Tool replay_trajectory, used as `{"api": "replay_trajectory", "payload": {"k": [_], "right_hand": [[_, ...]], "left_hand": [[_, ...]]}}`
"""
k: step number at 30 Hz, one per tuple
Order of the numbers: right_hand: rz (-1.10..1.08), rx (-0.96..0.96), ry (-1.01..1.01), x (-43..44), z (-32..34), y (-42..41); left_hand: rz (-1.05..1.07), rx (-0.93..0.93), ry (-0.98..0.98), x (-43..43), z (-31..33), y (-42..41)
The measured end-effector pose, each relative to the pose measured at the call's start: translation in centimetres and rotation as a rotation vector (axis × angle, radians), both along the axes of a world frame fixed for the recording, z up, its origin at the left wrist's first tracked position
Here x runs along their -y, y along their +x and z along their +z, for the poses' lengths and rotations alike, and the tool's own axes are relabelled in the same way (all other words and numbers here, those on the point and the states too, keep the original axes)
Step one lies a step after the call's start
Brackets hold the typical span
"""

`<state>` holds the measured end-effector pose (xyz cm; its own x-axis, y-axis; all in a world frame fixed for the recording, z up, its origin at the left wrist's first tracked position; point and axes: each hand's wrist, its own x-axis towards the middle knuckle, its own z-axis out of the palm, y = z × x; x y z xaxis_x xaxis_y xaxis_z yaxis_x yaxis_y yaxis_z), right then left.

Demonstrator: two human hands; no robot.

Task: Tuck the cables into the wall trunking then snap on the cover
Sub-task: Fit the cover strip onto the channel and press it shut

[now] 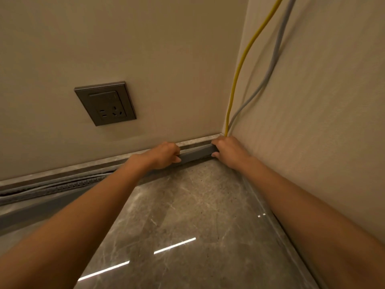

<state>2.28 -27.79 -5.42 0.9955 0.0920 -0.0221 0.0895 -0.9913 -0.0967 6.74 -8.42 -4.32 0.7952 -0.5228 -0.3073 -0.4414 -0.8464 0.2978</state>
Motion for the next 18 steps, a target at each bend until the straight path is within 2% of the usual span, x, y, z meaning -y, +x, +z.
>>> {"api": "replay_trajectory", "payload": {"k": [11,18], "right_hand": [[-0.056,-0.043,0.198,0.7,0.2,-0.3],[0.010,-0.093,0.092,0.8,-0.9,-0.4]], "left_hand": [[-0.021,0.060,-0.043,-0.2,-0.4,-1.0],[-0.054,0.132,0.041,-0.1,-1.2,-1.6]]}}
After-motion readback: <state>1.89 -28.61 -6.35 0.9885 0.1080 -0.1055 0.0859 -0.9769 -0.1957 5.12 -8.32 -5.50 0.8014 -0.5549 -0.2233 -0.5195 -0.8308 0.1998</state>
